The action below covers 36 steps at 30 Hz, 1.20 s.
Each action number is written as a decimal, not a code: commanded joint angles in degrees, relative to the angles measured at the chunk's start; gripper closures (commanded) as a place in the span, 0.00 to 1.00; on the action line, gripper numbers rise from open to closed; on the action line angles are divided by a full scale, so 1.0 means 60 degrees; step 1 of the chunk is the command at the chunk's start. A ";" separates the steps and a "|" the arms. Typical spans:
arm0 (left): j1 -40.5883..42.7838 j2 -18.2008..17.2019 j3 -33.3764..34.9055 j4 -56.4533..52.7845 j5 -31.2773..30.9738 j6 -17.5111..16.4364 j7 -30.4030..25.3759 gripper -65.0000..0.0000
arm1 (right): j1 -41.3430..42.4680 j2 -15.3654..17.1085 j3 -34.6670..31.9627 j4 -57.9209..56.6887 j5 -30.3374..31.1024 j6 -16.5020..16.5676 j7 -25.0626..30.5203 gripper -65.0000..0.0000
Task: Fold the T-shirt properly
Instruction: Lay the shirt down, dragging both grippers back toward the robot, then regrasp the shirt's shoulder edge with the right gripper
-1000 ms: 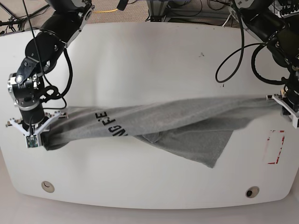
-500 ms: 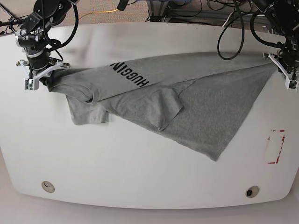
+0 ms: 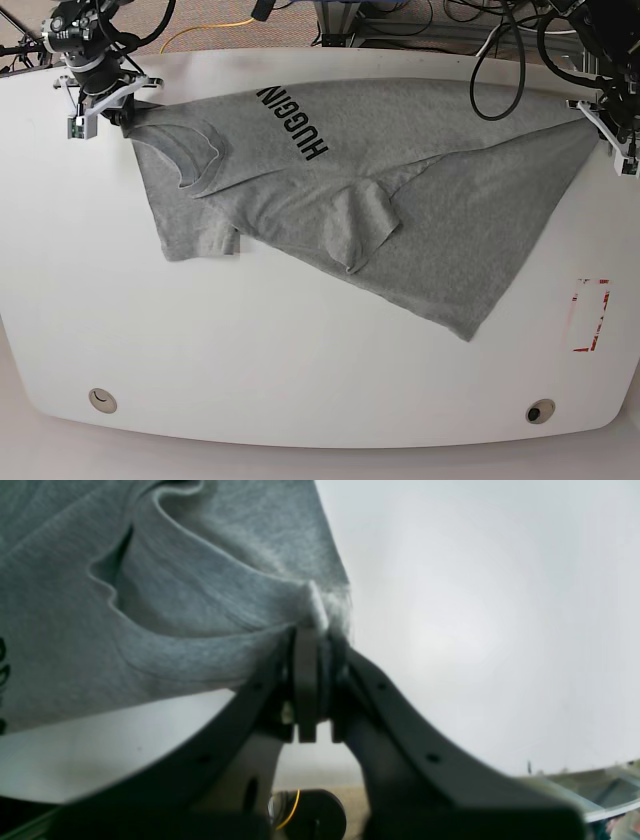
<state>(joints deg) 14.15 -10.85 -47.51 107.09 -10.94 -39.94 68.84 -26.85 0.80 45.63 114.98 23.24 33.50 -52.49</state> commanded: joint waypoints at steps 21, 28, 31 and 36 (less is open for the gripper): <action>0.0037 -0.0177 -0.0178 0.0181 0.0072 -0.0009 -0.0096 1.00 | -0.0587 -0.0155 0.0110 0.0185 0.0587 0.1084 0.0184 0.32; 0.0037 -0.0162 -0.0178 0.0167 0.0072 -0.0009 -0.0096 1.00 | -0.0397 0.0079 -0.0769 0.0185 0.1613 0.1084 0.0184 0.38; 0.0037 -0.0162 -0.0134 0.0167 0.0072 -0.0009 -0.0096 1.00 | -0.0162 0.0402 -0.1531 0.0097 0.1598 0.1084 0.0184 0.38; 0.0037 -0.0162 -0.0134 0.0167 0.0072 -0.0009 -0.0096 1.00 | 0.0483 0.0666 -0.2425 -0.0240 0.1496 0.1084 0.0184 0.38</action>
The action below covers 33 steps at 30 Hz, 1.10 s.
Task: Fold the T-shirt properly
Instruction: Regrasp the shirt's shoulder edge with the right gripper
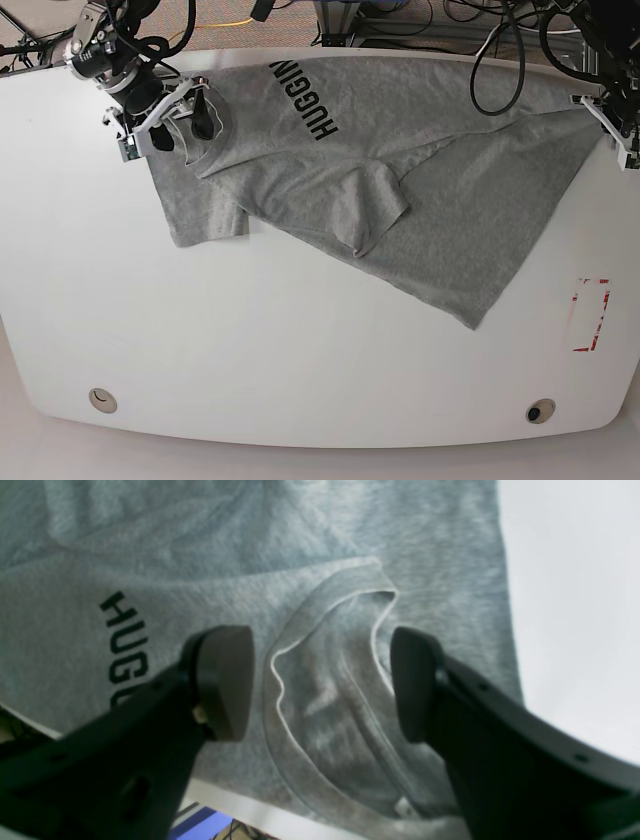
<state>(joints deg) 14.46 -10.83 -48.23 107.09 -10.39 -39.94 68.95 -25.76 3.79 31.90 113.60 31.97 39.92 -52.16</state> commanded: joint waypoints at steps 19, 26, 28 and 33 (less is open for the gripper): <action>-0.0029 -0.0151 0.0016 0.0167 -0.0004 -0.0009 -0.0114 1.00 | 0.3172 0.0196 -0.2247 -0.2238 -0.2654 0.0013 0.0173 0.38; -0.0029 -0.0151 0.0016 0.0167 -0.0004 -0.0009 -0.0114 1.00 | 0.3861 0.0196 -0.2701 -0.2970 -0.2961 0.0013 0.0173 0.38; -0.0029 -0.0151 0.0016 0.0167 -0.0004 -0.0009 -0.0114 1.00 | 0.3905 0.0196 -0.2906 -0.2985 -0.2961 0.0013 0.0173 0.39; -0.0043 -0.0151 0.0016 0.0167 -0.0004 -0.0009 -0.0114 1.00 | 0.3905 0.0196 -0.3390 -0.3000 -0.2961 0.0013 0.0159 0.39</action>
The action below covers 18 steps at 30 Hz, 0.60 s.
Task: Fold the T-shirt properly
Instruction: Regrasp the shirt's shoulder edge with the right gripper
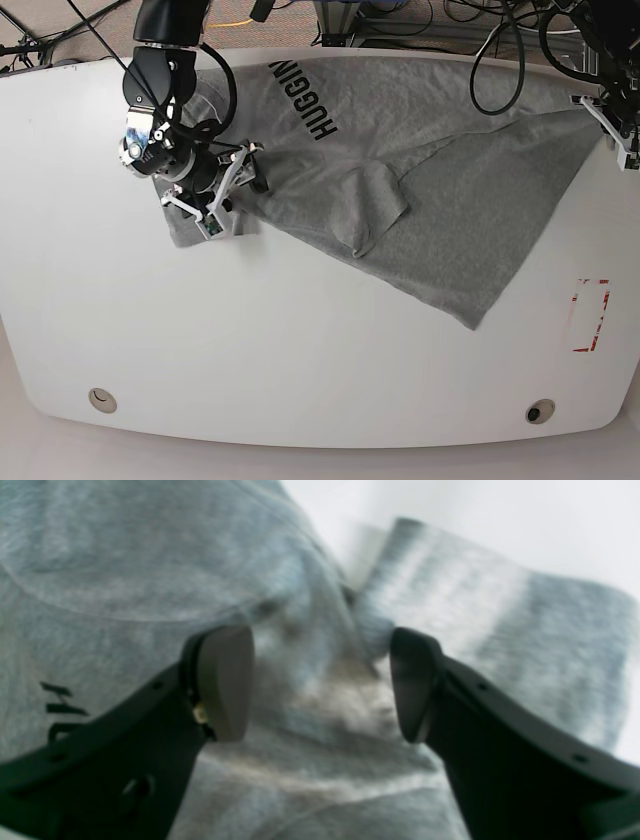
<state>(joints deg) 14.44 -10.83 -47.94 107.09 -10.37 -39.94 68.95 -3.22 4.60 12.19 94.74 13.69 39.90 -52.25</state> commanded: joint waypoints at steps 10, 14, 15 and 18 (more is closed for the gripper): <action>-0.0084 -0.0151 -0.0017 0.0167 -0.0008 -0.0009 -0.0114 1.00 | 0.0003 -0.0012 -0.0383 0.0144 0.0084 0.0017 0.0144 0.40; -0.0157 -0.0151 -0.0017 0.0167 -0.0008 -0.0009 -0.0114 1.00 | -0.0085 -0.0012 -0.0383 0.0144 0.0084 0.0017 0.0144 0.41; -0.0216 -0.0151 -0.0017 0.0167 -0.0008 -0.0009 -0.0114 1.00 | -0.0085 -0.0012 -0.0383 0.0144 0.0084 0.0017 0.0144 0.44; -0.0260 -0.0151 -0.0017 0.0167 0.0007 -0.0009 -0.0114 1.00 | -0.0129 -0.0012 -0.0383 0.0144 0.0084 0.0017 0.0144 0.60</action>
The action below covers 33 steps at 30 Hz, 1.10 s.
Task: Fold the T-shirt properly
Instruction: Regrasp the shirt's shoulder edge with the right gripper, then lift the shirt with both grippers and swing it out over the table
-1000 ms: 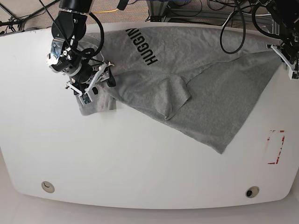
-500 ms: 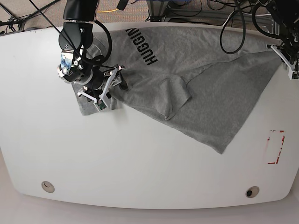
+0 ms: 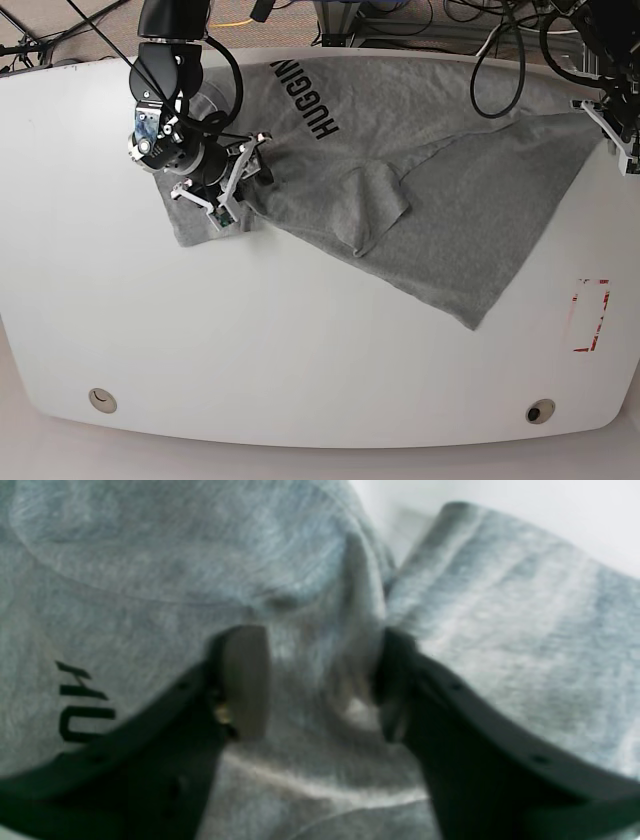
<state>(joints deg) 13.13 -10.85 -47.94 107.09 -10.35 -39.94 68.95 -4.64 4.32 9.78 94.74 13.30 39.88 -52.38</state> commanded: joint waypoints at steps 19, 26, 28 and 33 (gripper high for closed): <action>-0.0070 -0.0147 0.0525 0.0167 0.0003 -0.0009 -0.0114 1.00 | 0.0181 0.0094 0.0047 0.0496 0.0150 0.0020 -0.0186 1.00; -0.0217 -0.0147 0.0511 0.0240 -0.0055 -0.0009 -0.0114 1.00 | -0.0449 0.0108 0.0077 0.2635 0.0135 0.0020 -0.0904 1.00; -0.0466 -0.0147 0.0525 0.0255 -0.0055 -0.0009 -0.0114 1.00 | -0.0567 0.0138 0.0311 0.3045 0.0135 0.0020 -0.0933 1.00; -0.1301 0.0014 0.0540 0.0255 -0.0055 -0.0009 -0.0114 1.00 | -0.0405 0.0314 0.1146 0.3324 0.0223 0.0020 -0.0948 1.00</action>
<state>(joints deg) 6.50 -10.72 -44.62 107.26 -10.35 -39.94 69.34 -8.45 5.17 15.18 113.49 14.59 40.12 -58.96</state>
